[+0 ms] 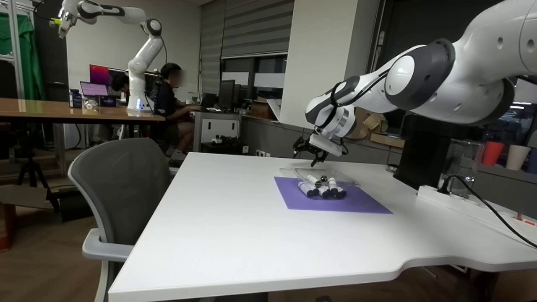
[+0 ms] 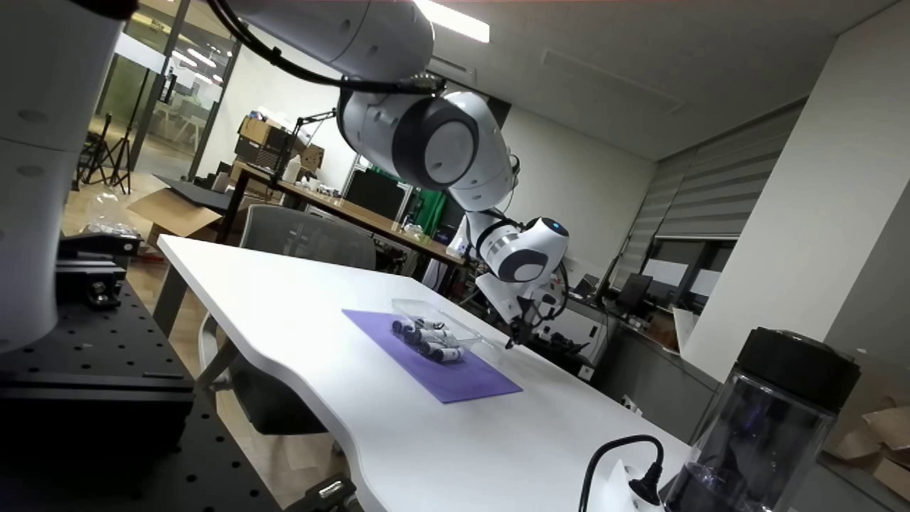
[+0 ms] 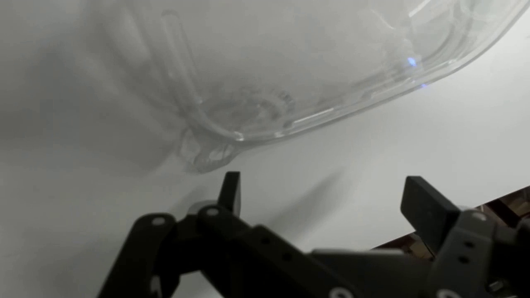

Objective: Close the box

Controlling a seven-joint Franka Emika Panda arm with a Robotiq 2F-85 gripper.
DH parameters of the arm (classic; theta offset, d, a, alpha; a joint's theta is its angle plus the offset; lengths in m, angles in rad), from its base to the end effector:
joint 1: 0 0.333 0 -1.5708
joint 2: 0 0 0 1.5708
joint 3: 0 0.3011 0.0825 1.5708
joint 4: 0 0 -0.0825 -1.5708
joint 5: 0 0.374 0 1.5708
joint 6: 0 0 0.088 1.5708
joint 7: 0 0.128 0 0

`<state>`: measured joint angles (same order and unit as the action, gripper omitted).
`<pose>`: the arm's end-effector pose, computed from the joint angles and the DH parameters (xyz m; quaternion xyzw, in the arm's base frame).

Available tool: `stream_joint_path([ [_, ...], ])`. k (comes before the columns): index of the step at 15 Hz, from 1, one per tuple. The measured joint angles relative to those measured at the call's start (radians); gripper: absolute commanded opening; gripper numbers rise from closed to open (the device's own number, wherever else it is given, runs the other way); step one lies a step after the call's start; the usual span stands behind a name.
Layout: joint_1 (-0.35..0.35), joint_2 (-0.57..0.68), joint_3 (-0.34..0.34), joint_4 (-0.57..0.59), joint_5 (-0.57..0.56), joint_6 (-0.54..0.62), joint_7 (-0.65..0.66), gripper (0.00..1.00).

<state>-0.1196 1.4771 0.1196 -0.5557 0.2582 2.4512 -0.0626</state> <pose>0.8104 -0.0575 0.1079 -0.9599 0.1142 -0.2139 0.1406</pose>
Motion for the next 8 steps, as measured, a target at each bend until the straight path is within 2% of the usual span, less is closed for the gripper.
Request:
stream_joint_path([
  [8,0.005,0.001,0.000,-0.018,-0.007,-0.029,0.000,1.00],
])
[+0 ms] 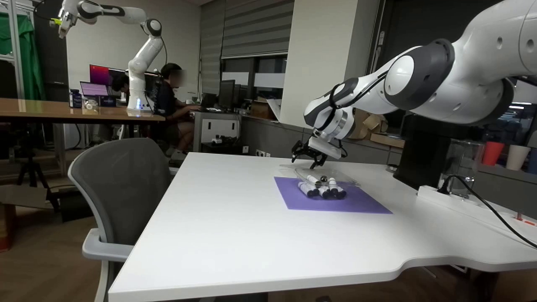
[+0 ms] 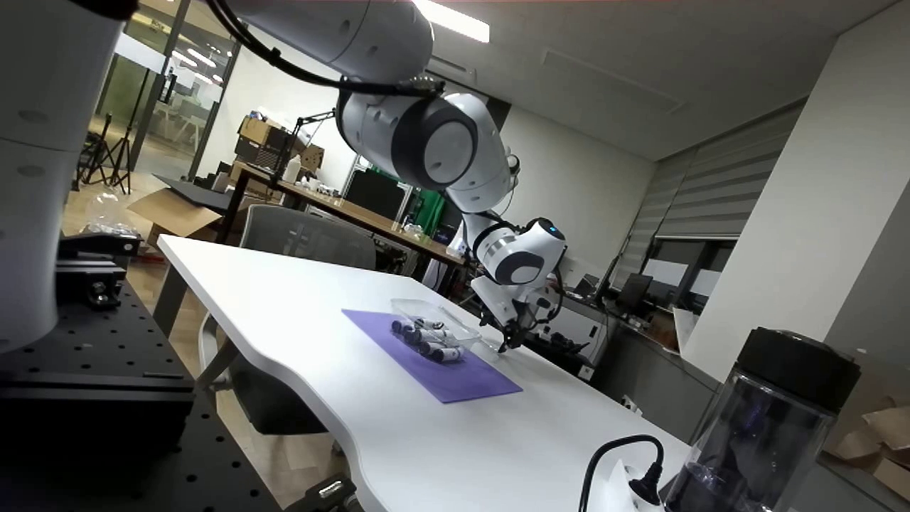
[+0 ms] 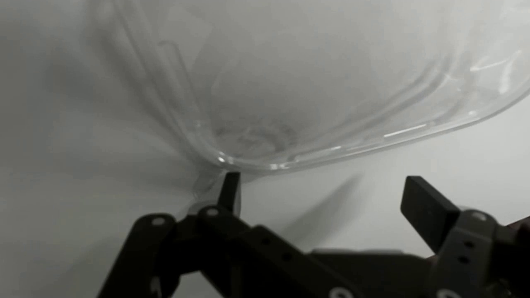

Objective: Close the box

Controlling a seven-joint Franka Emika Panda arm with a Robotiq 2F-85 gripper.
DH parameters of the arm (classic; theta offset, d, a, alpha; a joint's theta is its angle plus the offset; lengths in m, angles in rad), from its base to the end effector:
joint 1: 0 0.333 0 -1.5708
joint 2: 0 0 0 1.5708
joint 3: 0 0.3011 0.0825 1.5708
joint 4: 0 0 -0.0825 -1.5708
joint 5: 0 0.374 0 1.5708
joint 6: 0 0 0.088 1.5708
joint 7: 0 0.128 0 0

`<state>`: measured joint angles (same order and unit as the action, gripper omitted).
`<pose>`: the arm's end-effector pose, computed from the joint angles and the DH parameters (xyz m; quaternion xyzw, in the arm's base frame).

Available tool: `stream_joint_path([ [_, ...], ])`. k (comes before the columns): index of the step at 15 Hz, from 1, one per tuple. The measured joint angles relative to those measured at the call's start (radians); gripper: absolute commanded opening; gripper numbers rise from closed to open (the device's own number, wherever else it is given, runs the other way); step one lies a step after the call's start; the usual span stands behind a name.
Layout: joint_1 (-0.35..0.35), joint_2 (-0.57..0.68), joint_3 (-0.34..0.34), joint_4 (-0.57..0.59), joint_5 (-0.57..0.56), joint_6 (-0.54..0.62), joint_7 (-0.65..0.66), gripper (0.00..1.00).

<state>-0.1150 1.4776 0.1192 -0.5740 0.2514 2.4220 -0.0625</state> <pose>0.8051 -0.0508 0.0949 -0.9655 0.1081 -0.1905 0.1409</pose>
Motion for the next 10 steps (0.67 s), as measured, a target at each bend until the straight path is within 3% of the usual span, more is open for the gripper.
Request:
stream_joint_path([
  [10,0.007,0.001,0.052,-0.031,0.002,0.227,-0.043,1.00],
])
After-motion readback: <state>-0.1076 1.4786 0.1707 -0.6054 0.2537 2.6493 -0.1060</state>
